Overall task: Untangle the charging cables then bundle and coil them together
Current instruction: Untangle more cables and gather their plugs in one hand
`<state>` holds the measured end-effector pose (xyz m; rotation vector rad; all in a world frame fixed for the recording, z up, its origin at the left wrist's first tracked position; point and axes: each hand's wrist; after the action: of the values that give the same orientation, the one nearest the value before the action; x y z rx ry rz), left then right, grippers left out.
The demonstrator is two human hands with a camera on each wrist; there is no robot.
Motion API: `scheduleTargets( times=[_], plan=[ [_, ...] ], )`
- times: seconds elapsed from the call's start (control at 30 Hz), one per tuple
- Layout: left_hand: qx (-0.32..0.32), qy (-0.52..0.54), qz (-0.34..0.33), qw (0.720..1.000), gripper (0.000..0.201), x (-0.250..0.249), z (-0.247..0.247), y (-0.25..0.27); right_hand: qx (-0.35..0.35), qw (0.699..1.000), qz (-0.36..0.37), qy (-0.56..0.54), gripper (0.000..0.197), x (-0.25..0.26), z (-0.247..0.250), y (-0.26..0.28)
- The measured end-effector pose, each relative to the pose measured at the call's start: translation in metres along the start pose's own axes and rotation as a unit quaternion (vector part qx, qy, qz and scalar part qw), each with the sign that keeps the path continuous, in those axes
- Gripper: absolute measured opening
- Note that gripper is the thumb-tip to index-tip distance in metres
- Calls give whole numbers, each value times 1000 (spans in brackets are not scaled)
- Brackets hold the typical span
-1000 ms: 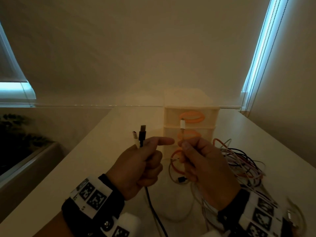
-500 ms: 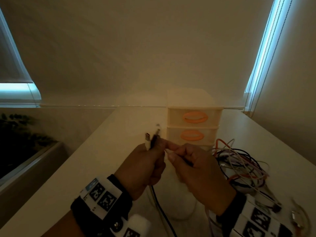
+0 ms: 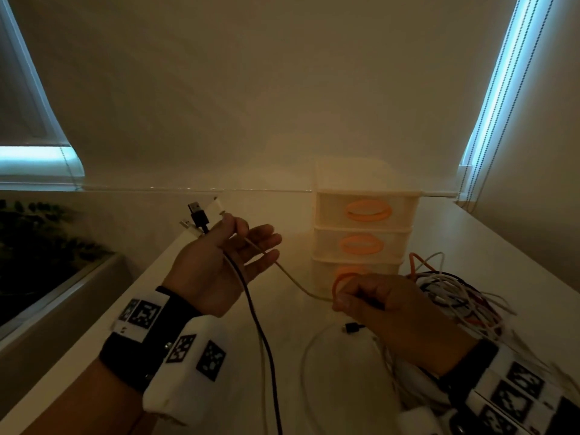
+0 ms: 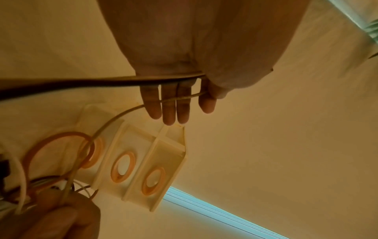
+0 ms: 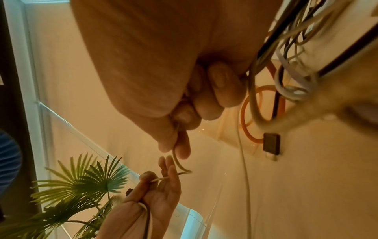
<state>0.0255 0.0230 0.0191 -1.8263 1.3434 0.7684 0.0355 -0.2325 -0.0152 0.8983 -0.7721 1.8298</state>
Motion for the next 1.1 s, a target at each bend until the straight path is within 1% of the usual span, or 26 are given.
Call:
scheduleTargets(
  times=[0.07, 0.13, 0.17, 0.2, 0.27, 0.33, 0.37, 0.43, 0.53, 0.6, 0.67, 0.7, 0.77, 0.83, 0.9, 0.93, 1.0, 1.03, 1.1],
  plan=[
    [6, -20, 2, 1000, 44, -2, -1, 1, 18, 1000, 0, 21, 16, 2, 2, 2],
    [-4, -90, -23, 996, 42, -3, 1, 0, 28, 999, -5, 33, 17, 4, 5, 3],
    [-7, -104, -34, 994, 42, -3, 2, 0, 31, 999, -7, 36, 17, 5, 6, 4],
    [-8, -91, -35, 995, 42, -3, 1, 0, 37, 999, -8, 36, 17, 6, 7, 5],
    [-5, 0, -3, 1000, 43, -3, -6, 3, 55, 997, -6, 50, 16, 8, 8, 7],
    [-12, 83, 32, 996, 44, -5, -12, 8, 60, 996, -4, 67, 16, 10, 10, 9],
    [-14, 108, 47, 993, 43, -7, -14, 10, 45, 997, -6, 66, 17, 9, 11, 8],
    [7, 127, 81, 988, 42, -9, -19, 15, -21, 997, -25, 67, 20, 5, 14, 2],
    [95, 54, 153, 982, 42, 1, -34, 31, -110, 990, -60, 61, 24, 2, 14, -7],
    [164, 4, 204, 965, 42, 16, -43, 41, -145, 988, -43, 38, 24, 6, 9, -9],
    [206, -2, 232, 951, 39, 28, -47, 46, -170, 985, -8, -6, 22, 17, 6, -7],
    [206, 4, 232, 951, 39, 31, -46, 45, -177, 984, 9, -25, 21, 22, 6, -5],
    [180, 23, 199, 963, 39, 33, -42, 40, -166, 984, 49, -37, 17, 31, 5, 1],
    [151, 61, 155, 974, 39, 33, -42, 35, -109, 990, 87, -26, 10, 34, 0, 7],
    [108, 101, 118, 982, 42, 31, -42, 31, -49, 991, 118, 27, 11, 33, -8, 10],
    [88, 126, 108, 982, 43, 29, -42, 31, -25, 991, 120, 51, 11, 30, -10, 9],
    [48, 168, 94, 980, 44, 26, -41, 30, 23, 995, 83, 57, 13, 23, -8, 8],
    [30, 177, 90, 980, 44, 25, -39, 29, 35, 995, 67, 63, 13, 19, -5, 6],
    [20, 180, 92, 979, 43, 24, -37, 28, 24, 992, 62, 106, 16, 10, 3, 3]
  ],
)
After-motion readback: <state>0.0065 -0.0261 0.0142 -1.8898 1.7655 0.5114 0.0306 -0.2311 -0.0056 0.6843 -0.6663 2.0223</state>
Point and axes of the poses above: each hand's wrist, its own y-axis away from the middle knuckle, its own z-axis out of the back of the hand, x = y × z, and after that the axes turned 11 degrees about -z, right-handed
